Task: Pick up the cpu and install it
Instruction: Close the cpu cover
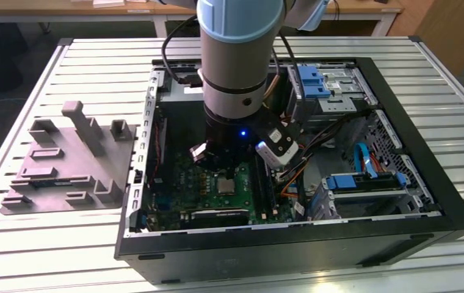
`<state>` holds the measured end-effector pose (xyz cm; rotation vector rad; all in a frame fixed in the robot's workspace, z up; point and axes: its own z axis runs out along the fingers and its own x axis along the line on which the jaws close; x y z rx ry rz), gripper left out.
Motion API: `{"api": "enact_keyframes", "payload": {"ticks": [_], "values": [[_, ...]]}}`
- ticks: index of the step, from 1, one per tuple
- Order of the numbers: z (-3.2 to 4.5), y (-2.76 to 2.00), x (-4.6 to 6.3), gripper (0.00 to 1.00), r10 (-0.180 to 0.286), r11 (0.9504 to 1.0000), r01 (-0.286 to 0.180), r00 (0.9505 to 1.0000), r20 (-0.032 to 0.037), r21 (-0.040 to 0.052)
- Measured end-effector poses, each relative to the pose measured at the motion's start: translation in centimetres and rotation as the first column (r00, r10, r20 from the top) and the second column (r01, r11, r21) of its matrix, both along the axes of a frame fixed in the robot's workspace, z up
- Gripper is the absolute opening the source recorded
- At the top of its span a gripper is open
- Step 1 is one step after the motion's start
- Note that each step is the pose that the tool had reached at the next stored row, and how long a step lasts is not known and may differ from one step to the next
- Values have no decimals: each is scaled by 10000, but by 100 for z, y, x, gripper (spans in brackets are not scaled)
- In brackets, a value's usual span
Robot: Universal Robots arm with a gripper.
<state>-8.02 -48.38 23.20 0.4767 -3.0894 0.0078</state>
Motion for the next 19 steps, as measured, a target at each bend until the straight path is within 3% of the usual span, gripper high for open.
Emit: {"api": "enact_keyframes", "payload": {"ticks": [11,12,16,19], "values": [[0,0,0,11,1,10000,-1,10000,0,0],[0,0,0,11,2,10000,-2,10000,0,54],[-1,-11,1,11,1,9971,-1,10000,-1,758],[-6,-11,27,11,117,9968,-117,9999,-1,793]]}}
